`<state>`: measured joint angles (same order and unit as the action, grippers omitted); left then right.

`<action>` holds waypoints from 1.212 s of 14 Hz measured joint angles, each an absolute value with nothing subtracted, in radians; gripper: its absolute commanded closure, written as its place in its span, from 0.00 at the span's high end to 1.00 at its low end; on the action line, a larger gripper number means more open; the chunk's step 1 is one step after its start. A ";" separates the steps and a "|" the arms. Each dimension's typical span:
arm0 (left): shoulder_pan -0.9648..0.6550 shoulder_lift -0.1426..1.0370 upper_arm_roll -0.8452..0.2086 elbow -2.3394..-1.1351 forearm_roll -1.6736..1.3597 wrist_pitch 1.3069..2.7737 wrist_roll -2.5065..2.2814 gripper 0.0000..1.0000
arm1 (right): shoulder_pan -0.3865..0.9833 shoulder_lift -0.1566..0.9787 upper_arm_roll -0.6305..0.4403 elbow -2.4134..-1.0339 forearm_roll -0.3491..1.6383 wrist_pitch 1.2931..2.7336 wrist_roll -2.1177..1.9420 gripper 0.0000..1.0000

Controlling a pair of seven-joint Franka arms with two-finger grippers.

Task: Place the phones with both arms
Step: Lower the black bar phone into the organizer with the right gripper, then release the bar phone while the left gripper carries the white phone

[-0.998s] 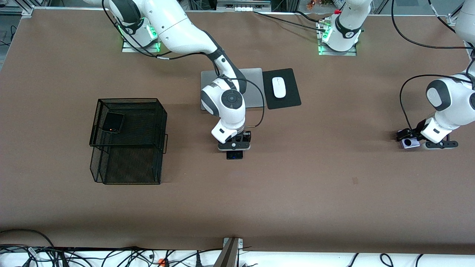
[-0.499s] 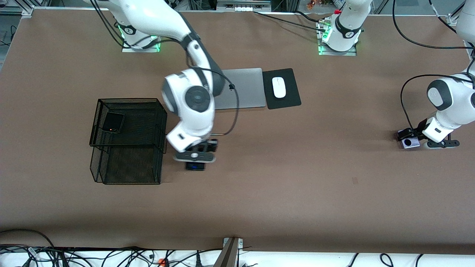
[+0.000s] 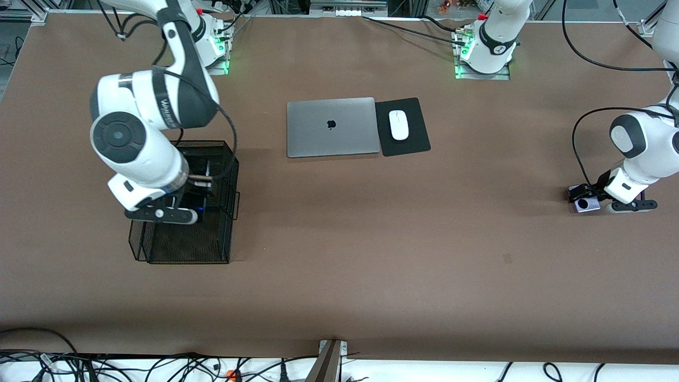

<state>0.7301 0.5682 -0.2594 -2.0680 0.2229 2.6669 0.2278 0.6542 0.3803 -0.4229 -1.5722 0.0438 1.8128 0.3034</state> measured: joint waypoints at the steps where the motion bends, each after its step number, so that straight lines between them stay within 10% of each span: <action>1: 0.732 0.575 -0.259 -2.068 0.223 2.673 0.228 1.00 | 0.655 0.328 -0.423 -1.674 0.044 1.872 0.303 0.09; 4: 0.733 0.582 -0.260 -2.068 0.223 2.681 0.228 1.00 | 0.660 0.224 -0.422 -1.915 0.044 1.999 0.304 0.09; 11: 0.735 0.577 -0.260 -2.067 0.223 2.683 0.227 0.19 | 0.663 0.216 -0.424 -2.039 0.044 2.045 0.308 0.09; 15: 0.735 0.577 -0.261 -2.066 0.223 2.683 0.221 0.04 | 0.663 0.236 -0.424 -2.047 0.047 2.097 0.310 0.16; 17: 0.732 0.578 -0.265 -2.061 0.223 2.683 0.193 0.02 | 0.663 0.256 -0.424 -2.048 0.053 2.125 0.310 0.36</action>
